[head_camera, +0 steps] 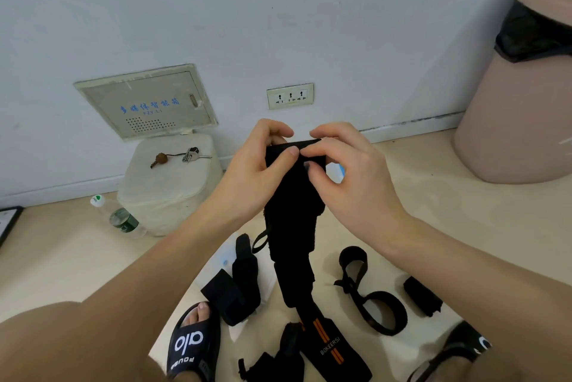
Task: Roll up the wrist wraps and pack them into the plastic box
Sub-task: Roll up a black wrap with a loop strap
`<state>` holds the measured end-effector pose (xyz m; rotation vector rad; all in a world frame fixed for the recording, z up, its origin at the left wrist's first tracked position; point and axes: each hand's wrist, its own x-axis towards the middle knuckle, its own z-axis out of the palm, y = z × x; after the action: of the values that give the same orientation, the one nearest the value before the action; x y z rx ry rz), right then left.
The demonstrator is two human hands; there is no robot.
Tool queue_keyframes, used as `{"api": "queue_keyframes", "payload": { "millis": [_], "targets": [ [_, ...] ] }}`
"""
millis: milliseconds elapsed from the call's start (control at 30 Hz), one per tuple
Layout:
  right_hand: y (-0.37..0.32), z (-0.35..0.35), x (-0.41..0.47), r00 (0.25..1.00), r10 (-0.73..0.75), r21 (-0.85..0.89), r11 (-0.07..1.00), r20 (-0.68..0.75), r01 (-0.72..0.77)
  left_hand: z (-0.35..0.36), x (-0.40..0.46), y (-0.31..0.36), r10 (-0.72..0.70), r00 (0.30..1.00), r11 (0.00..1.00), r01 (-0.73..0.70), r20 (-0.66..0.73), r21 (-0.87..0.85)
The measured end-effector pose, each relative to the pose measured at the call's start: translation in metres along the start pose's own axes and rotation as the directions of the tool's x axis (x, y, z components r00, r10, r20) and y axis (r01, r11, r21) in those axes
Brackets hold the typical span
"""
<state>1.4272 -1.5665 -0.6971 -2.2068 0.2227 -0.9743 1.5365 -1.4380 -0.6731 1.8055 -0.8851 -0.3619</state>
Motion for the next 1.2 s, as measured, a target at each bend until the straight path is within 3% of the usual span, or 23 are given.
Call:
{"api": "queue_keyframes", "payload": {
  "millis": [200, 367, 433, 567, 833, 1000, 1200],
  "targets": [
    [-0.004, -0.010, 0.011, 0.987, 0.146, 0.155, 0.976, 0.062, -0.154, -0.007, -0.001, 0.005, 0.073, 0.993, 0.991, -0.083, 0.092, 0.107],
    [-0.007, -0.017, 0.021, 0.928, 0.294, 0.332, 0.873, 0.229, -0.358, -0.011, 0.001, 0.003, 0.088, 0.990, 0.993, -0.095, 0.108, 0.065],
    [-0.005, -0.022, 0.024, 0.901, 0.322, 0.320, 0.854, 0.292, -0.409, -0.011, 0.001, 0.003, 0.096, 0.989, 0.992, -0.104, 0.115, 0.067],
    [0.001, -0.023, 0.024, 0.881, 0.294, 0.226, 0.891, 0.371, -0.393, -0.013, 0.000, 0.004, 0.130, 0.985, 0.983, -0.144, 0.116, 0.115],
    [0.002, -0.021, 0.024, 0.883, 0.294, 0.347, 0.837, 0.365, -0.423, -0.020, 0.000, 0.000, 0.134, 0.983, 0.948, -0.164, 0.125, 0.271],
    [0.000, -0.021, 0.024, 0.872, 0.307, 0.339, 0.831, 0.381, -0.441, -0.023, -0.003, 0.001, 0.180, 0.974, 0.944, -0.210, 0.139, 0.254],
    [-0.001, -0.023, 0.027, 0.763, 0.354, 0.338, 0.739, 0.541, -0.583, -0.020, -0.005, 0.001, 0.261, 0.960, 0.910, -0.279, 0.100, 0.306]
  ]
}}
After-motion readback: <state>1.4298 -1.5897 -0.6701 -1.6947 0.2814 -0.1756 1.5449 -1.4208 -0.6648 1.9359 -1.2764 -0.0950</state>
